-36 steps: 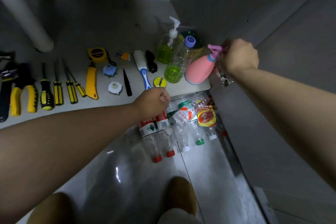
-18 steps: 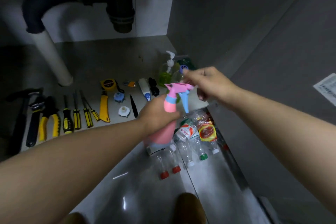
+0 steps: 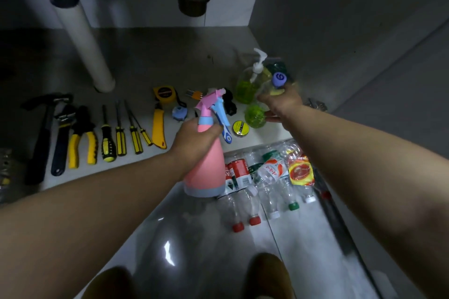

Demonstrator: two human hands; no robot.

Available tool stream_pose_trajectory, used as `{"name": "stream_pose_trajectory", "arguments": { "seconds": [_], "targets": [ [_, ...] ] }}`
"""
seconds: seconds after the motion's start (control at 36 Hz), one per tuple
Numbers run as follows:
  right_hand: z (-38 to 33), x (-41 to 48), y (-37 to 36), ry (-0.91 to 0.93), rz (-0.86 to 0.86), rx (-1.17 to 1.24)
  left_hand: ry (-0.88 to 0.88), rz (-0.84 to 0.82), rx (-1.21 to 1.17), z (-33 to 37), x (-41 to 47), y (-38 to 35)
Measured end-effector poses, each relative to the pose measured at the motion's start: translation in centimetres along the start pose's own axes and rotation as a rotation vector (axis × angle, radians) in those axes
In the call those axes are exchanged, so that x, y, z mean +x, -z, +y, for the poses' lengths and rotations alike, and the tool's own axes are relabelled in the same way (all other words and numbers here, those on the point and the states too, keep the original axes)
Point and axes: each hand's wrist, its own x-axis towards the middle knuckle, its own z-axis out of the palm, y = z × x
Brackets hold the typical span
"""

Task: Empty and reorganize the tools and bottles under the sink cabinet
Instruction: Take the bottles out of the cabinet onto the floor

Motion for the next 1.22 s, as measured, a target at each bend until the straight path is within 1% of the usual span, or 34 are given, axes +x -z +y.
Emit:
{"name": "stream_pose_trajectory", "arguments": {
  "seconds": [0.06, 0.11, 0.22, 0.31, 0.36, 0.44, 0.53, 0.58, 0.67, 0.75, 0.89, 1.06, 1.22],
  "targets": [
    [0.2, -0.4, 0.2, 0.026, 0.069, -0.042, 0.001, -0.028, 0.003, 0.2, -0.3, 0.0],
    [0.3, -1.3, 1.3, 0.041, 0.096, -0.038, -0.030, -0.073, 0.046, 0.7, -0.5, 0.0],
    [0.6, -5.6, 5.7, 0.105, 0.134, 0.062, -0.158, -0.147, 0.243, 2.9, -1.7, 0.0],
    [2.2, -10.0, 9.6, 0.121, 0.111, 0.128, -0.196, -0.212, 0.329, 4.8, -3.5, -0.8],
    [4.1, -12.9, 11.9, 0.101, 0.085, 0.151, -0.204, -0.247, 0.345, 6.0, -4.9, -1.9],
    [7.7, -16.6, 14.4, 0.045, 0.102, 0.207, -0.218, -0.305, 0.333, 7.5, -7.4, -3.9],
    [12.0, -19.4, 15.5, -0.050, 0.112, 0.213, -0.239, -0.384, 0.302, 8.5, -9.6, -6.2],
    [14.9, -20.6, 15.7, -0.113, 0.112, 0.204, -0.256, -0.394, 0.319, 9.1, -10.8, -7.6],
    [18.3, -21.3, 15.4, -0.181, 0.172, 0.140, -0.276, -0.361, 0.336, 9.8, -11.4, -9.2],
    [20.9, -21.5, 14.8, -0.232, 0.236, -0.029, -0.267, -0.341, 0.299, 9.4, -11.5, -9.8],
    [23.5, -20.0, 14.2, -0.286, 0.306, -0.158, -0.196, -0.388, 0.221, 7.9, -10.5, -9.7],
    [24.9, -17.7, 13.4, -0.347, 0.332, -0.172, -0.098, -0.402, 0.196, 7.2, -9.0, -10.4],
    [24.9, -16.2, 12.2, -0.390, 0.363, -0.207, -0.087, -0.414, 0.199, 7.1, -8.6, -10.9]
  ]
}}
